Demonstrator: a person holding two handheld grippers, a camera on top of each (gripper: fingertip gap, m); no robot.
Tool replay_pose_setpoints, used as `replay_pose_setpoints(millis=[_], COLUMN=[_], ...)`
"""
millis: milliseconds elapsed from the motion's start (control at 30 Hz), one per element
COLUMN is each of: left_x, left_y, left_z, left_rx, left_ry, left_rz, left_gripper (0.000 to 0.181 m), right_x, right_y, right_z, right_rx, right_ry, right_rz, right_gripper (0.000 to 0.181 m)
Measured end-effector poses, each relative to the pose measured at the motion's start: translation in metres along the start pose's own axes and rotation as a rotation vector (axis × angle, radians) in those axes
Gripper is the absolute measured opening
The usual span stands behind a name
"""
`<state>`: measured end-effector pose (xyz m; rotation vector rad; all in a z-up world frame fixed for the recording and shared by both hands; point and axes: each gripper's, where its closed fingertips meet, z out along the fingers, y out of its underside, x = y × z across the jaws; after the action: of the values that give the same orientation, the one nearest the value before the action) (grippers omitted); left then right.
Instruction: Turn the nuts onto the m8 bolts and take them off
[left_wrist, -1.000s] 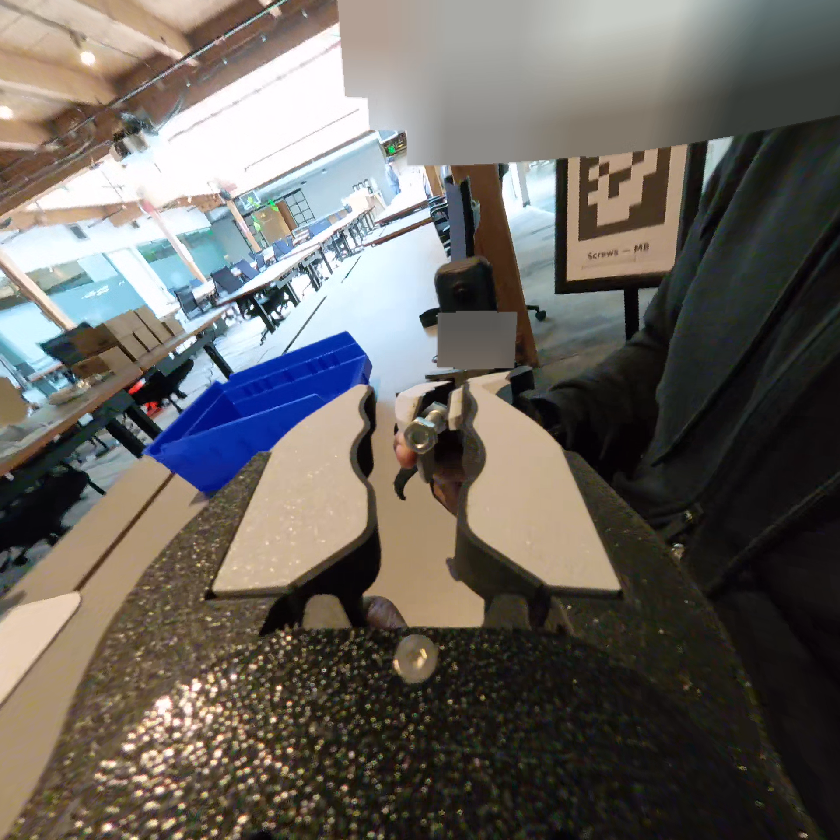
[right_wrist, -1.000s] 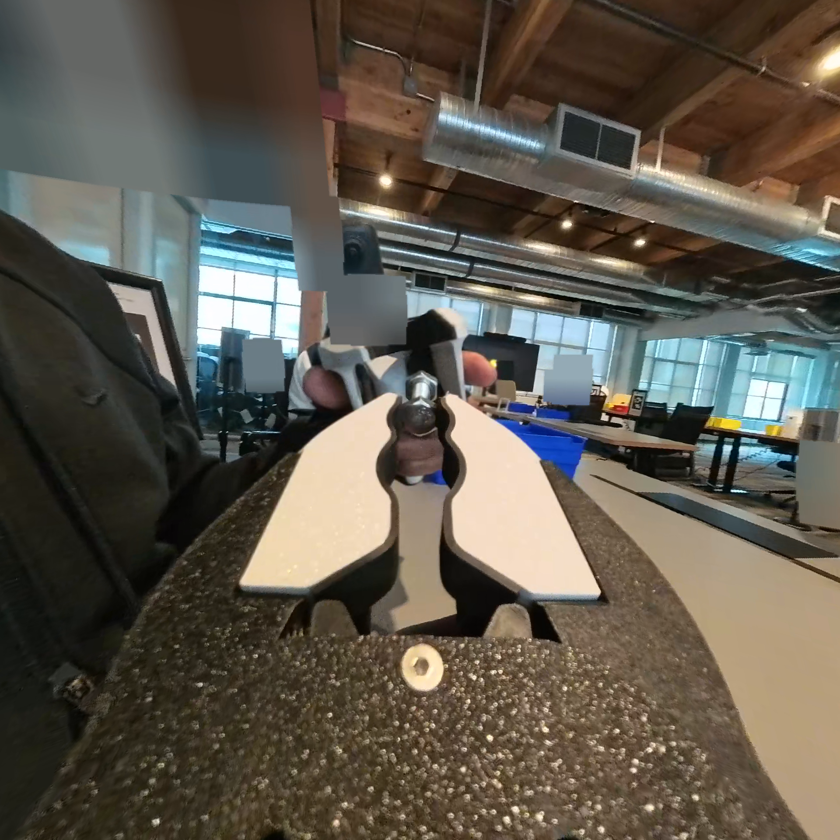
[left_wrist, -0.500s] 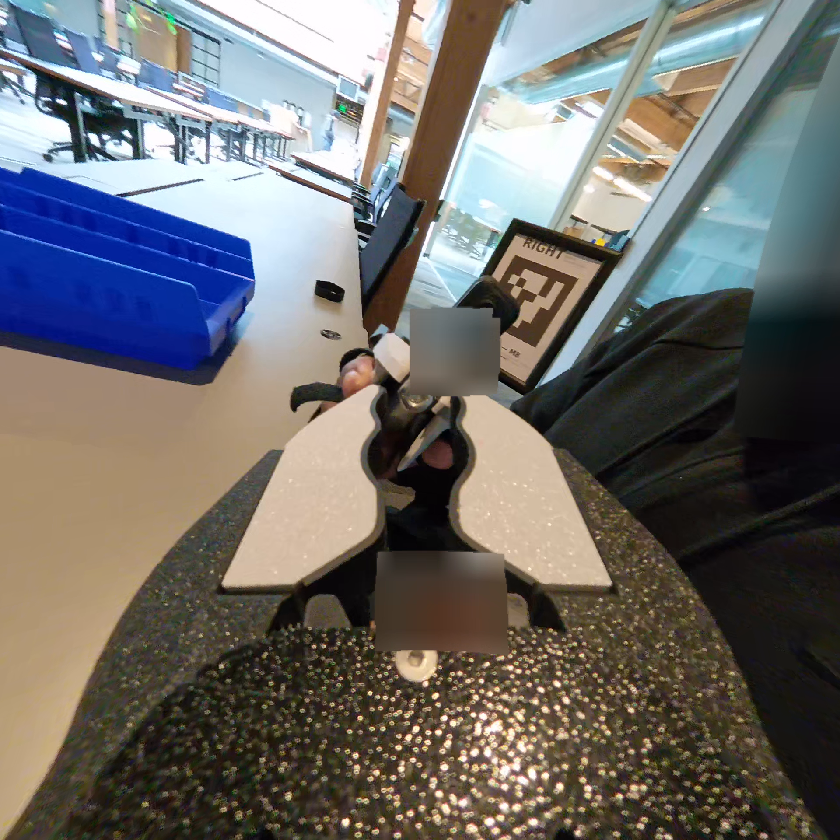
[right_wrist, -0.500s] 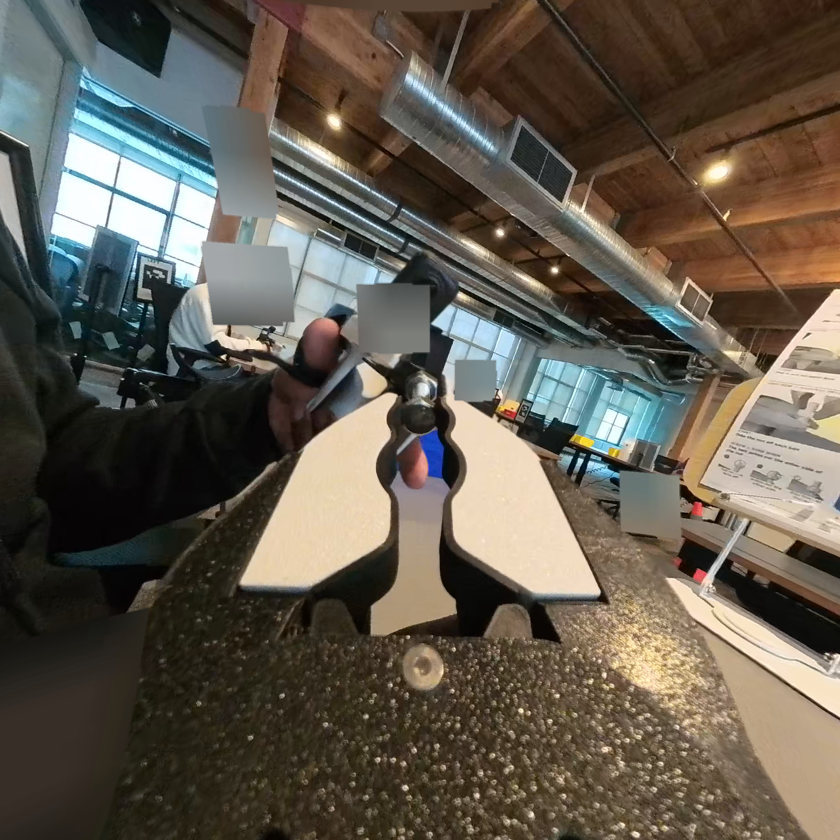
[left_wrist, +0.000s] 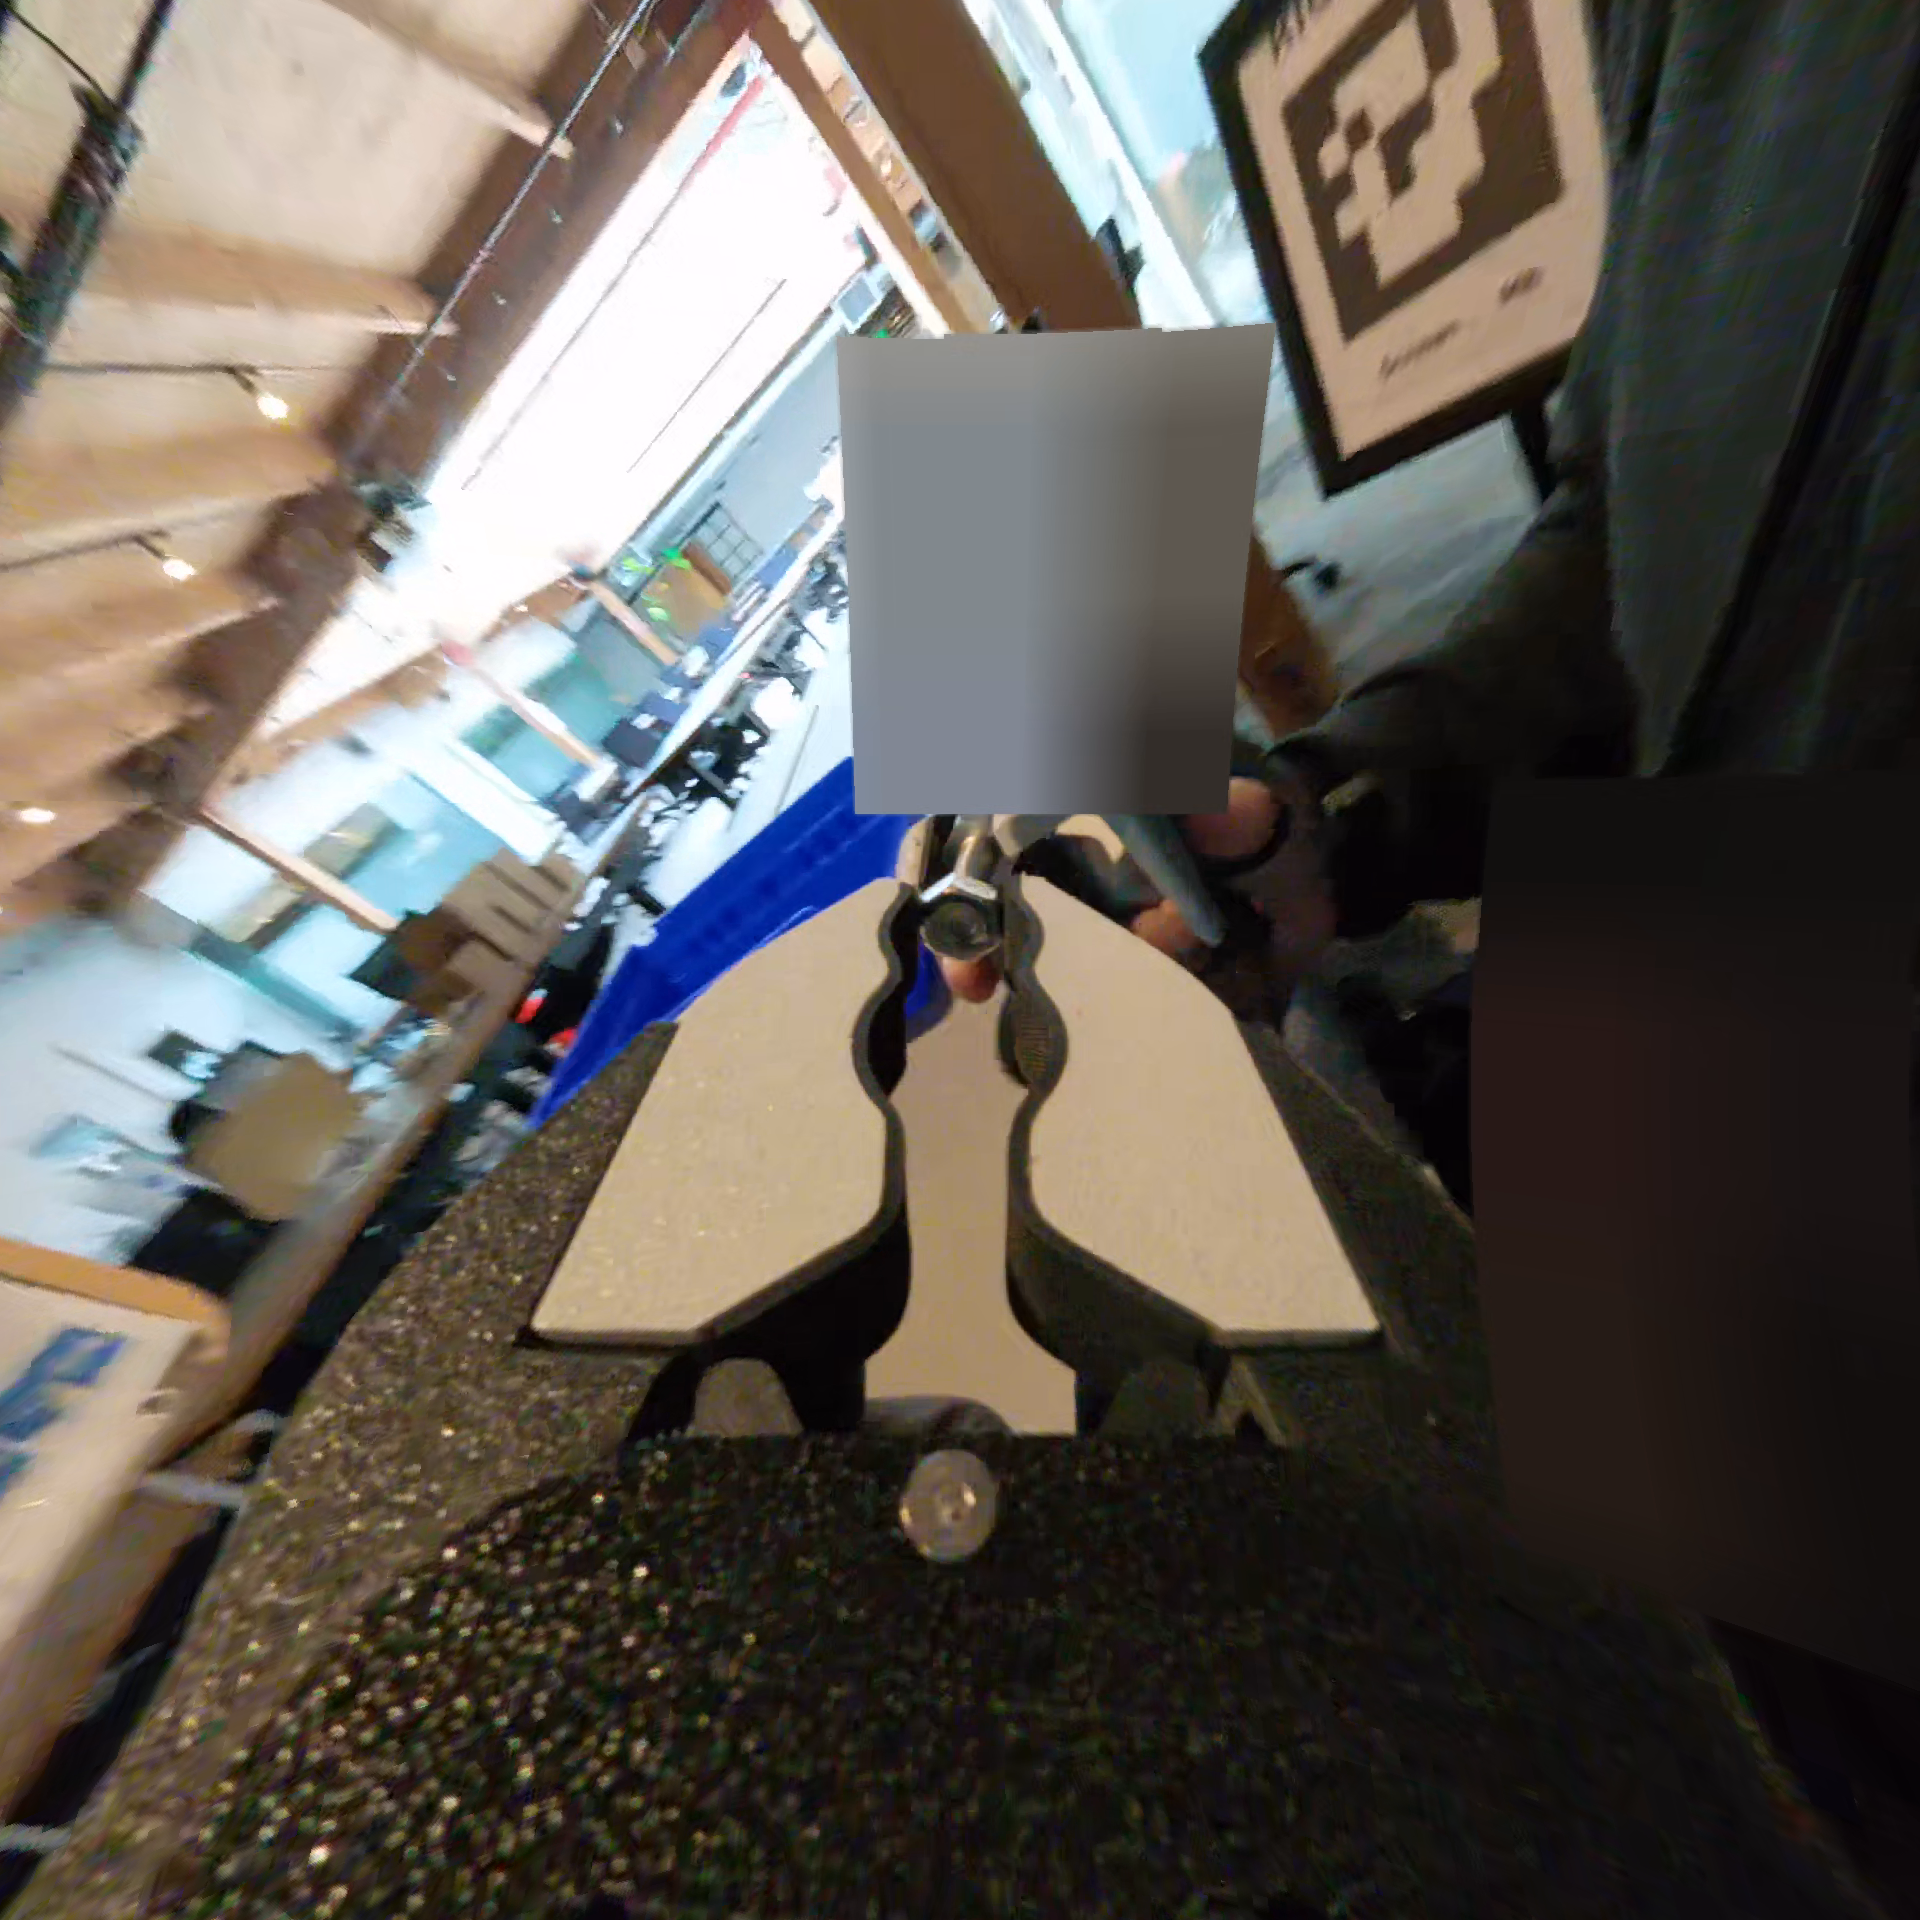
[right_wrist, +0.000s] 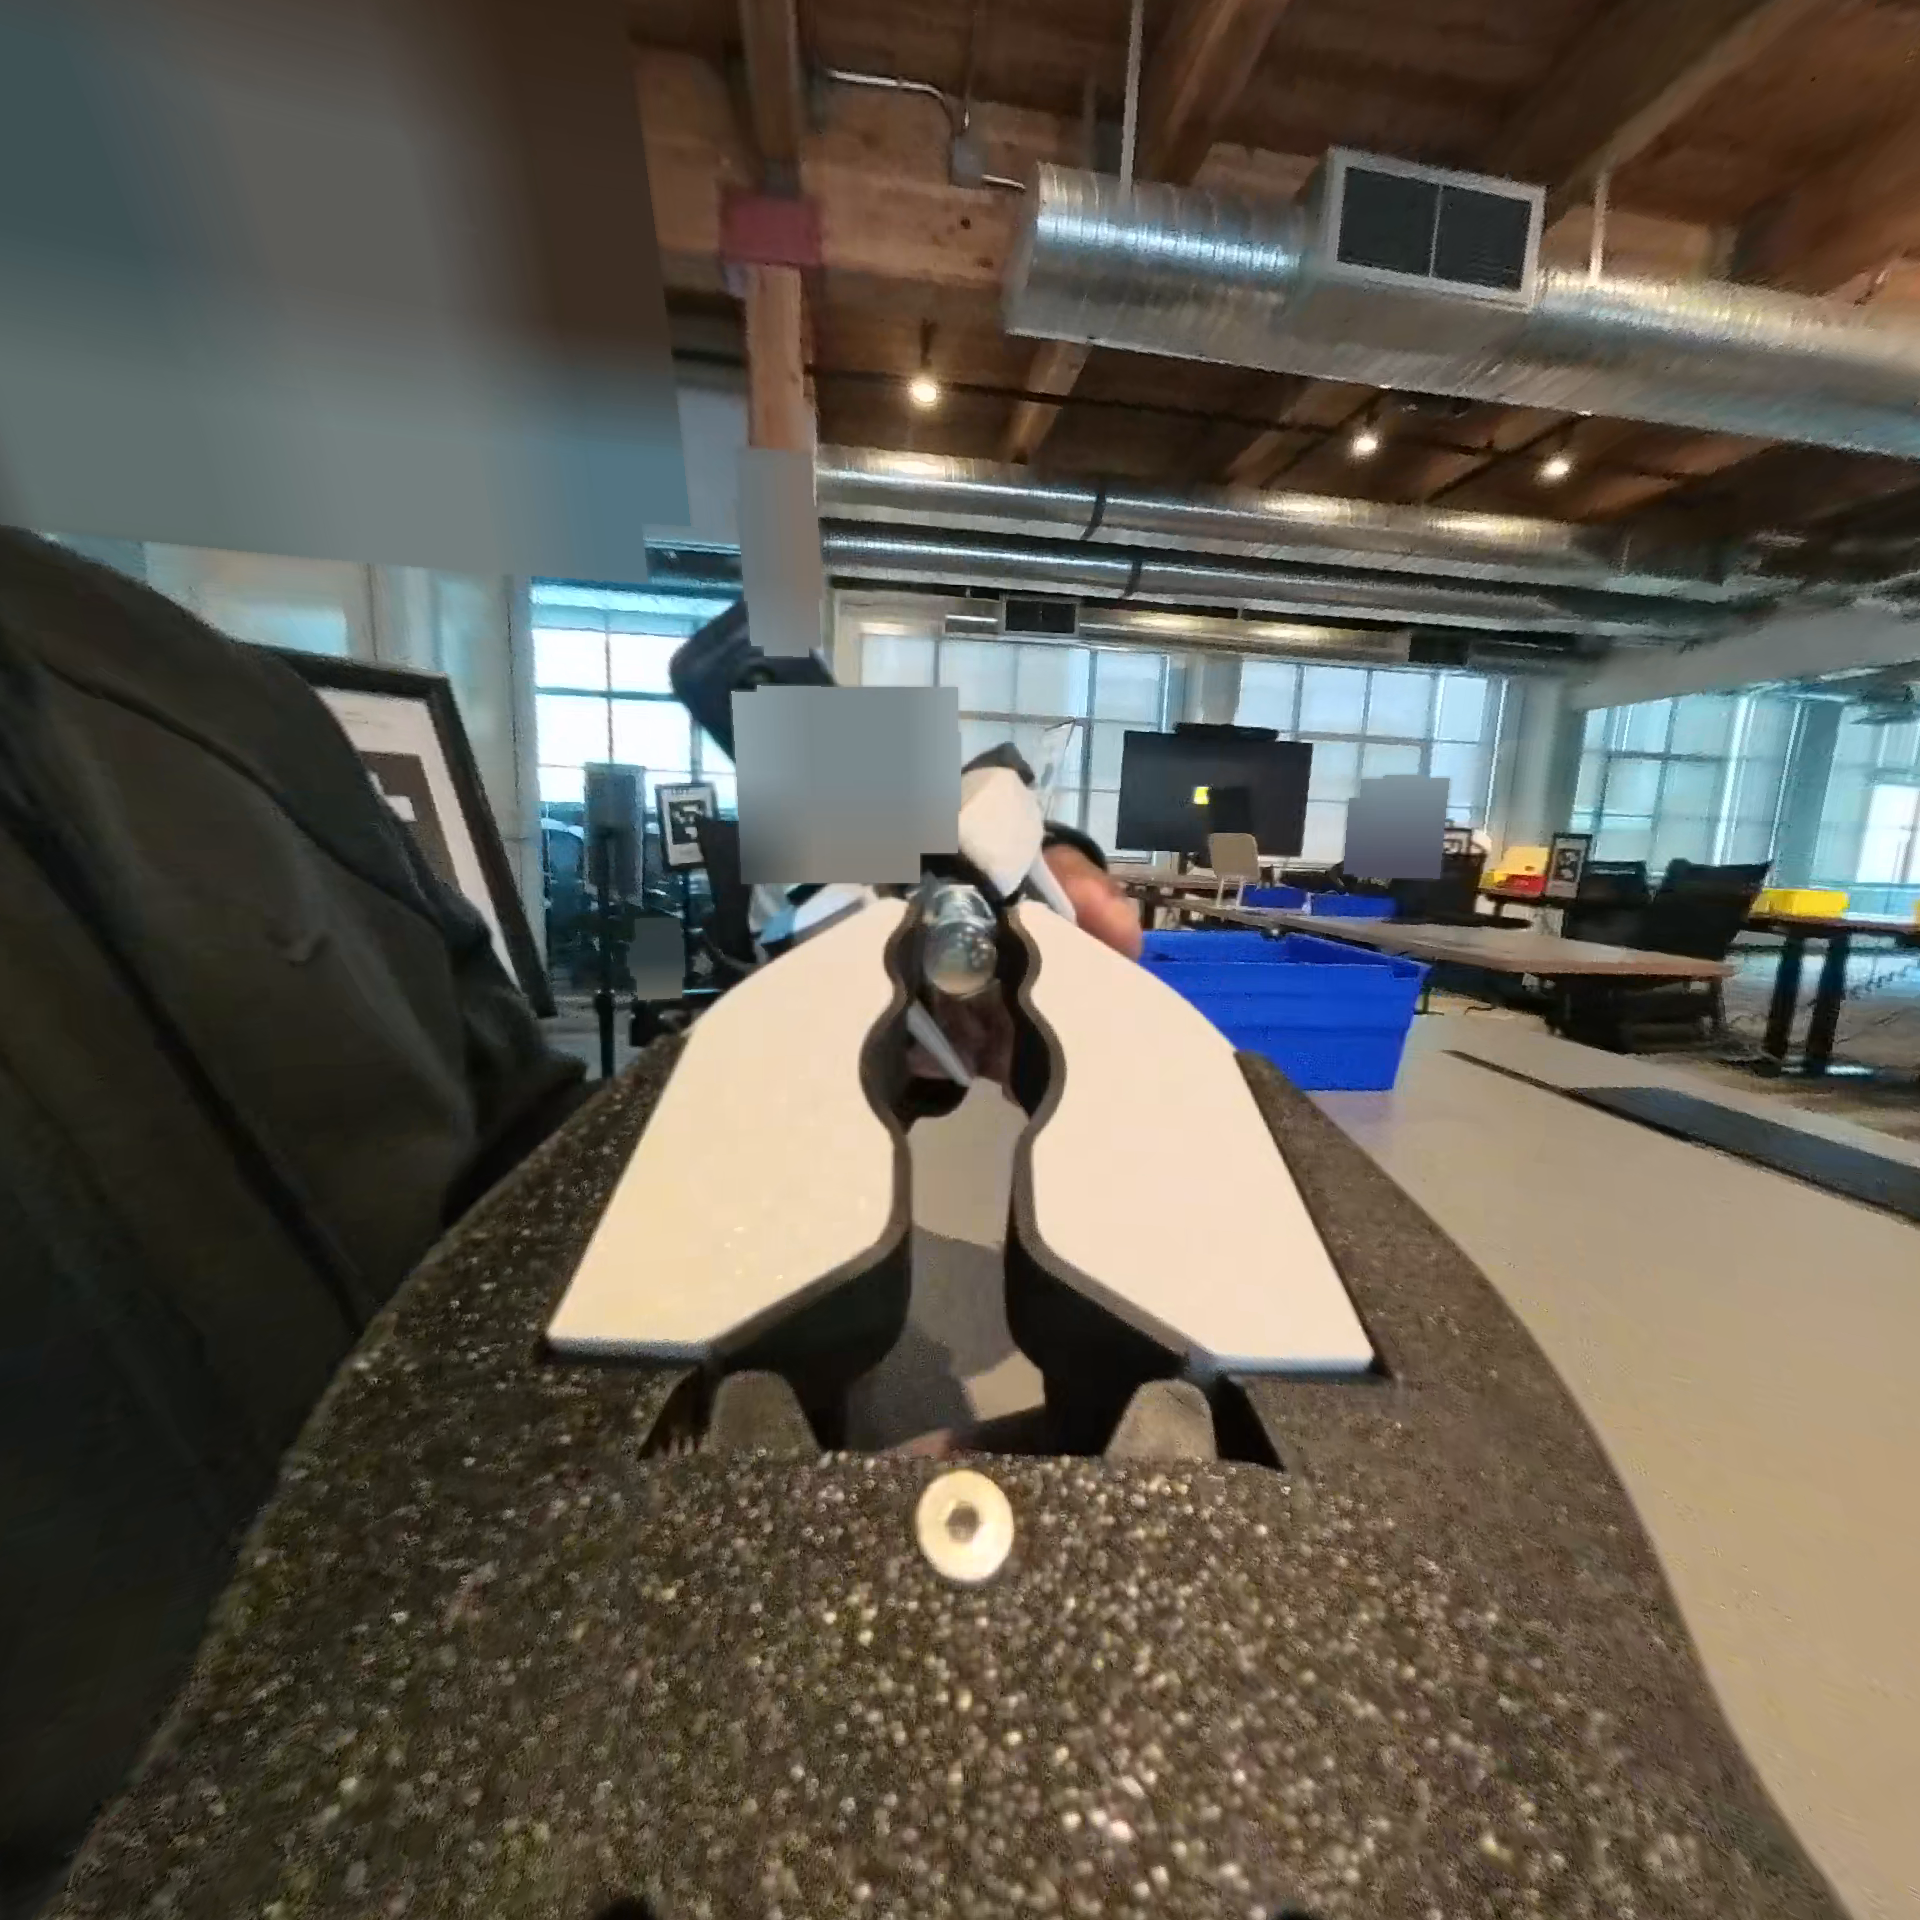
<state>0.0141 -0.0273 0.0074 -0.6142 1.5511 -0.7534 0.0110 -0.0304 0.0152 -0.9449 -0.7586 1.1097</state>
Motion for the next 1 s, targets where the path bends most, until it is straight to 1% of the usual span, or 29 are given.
replay_pose_setpoints(millis=[33,67,100,167,233,300,400,467,533,600,633,667,767,800,833,933,967,1000], left_x=[-0.003,-0.007,-0.009,-0.01,-0.014,-0.014,-0.011,-0.007,-0.003,0.0,0.002,0.005,0.004,0.004,0.003,0.003,0.002,0.001], left_y=[0.0,-0.002,-0.007,-0.015,-0.01,-0.001,-0.003,-0.005,0.002,0.008,0.01,0.009,0.008,0.007,0.007,0.004,0.003,0.004], left_z=[0.0,-0.002,-0.004,-0.009,-0.01,-0.008,-0.005,-0.002,0.001,0.004,0.006,0.006,0.007,0.007,0.007,0.007,0.007,0.007], left_rx=[-0.012,0.003,0.044,0.117,0.104,0.056,0.07,0.074,0.026,-0.016,-0.033,-0.038,-0.046,-0.046,-0.043,-0.044,-0.052,-0.064], left_ry=[-0.023,-0.038,-0.031,0.036,0.08,0.113,0.177,0.218,0.218,0.217,0.22,0.228,0.189,0.164,0.13,0.002,-0.031,-0.05], left_rz=[0.01,-0.029,-0.103,-0.313,-0.513,-0.649,-0.819,-0.87,-0.872,-0.885,-0.877,-0.849,-0.691,-0.596,-0.465,0.003,0.096,0.128], left_gripper=[0.018,0.026,0.033,0.035,0.032,0.032,0.031,0.029,0.029,0.024,0.022,0.015,0.014,0.014,0.014,0.014,0.014,0.015], right_x=[0.001,0.002,0.002,0.003,0.005,0.007,0.008,0.008,0.007,0.006,0.006,0.006,0.005,0.005,0.005,0.001,0.0,0.001], right_y=[0.0,0.0,-0.001,-0.003,-0.005,-0.005,-0.003,-0.001,0.001,0.003,0.004,0.004,0.003,0.002,0.002,-0.001,-0.003,-0.003], right_z=[0.0,-0.001,-0.001,-0.003,-0.006,-0.008,-0.008,-0.007,-0.006,-0.005,-0.005,-0.005,-0.005,-0.005,-0.005,-0.005,-0.005,-0.005], right_rx=[0.005,0.007,0.008,0.009,0.006,-0.001,-0.024,-0.037,-0.05,-0.06,-0.063,-0.065,-0.052,-0.045,-0.037,-0.005,0.005,0.01], right_ry=[0.002,0.001,0.0,0.006,0.017,0.028,0.04,0.045,0.045,0.045,0.047,0.05,0.038,0.033,0.026,-0.015,-0.02,-0.019], right_rz=[0.013,0.014,0.01,-0.011,-0.035,-0.057,-0.089,-0.107,-0.121,-0.132,-0.136,-0.138,-0.115,-0.101,-0.083,-0.018,-0.006,-0.002], right_gripper=[0.014,0.014,0.014,0.014,0.014,0.014,0.014,0.014,0.014,0.014,0.014,0.014,0.014,0.014,0.014,0.014,0.014,0.014])
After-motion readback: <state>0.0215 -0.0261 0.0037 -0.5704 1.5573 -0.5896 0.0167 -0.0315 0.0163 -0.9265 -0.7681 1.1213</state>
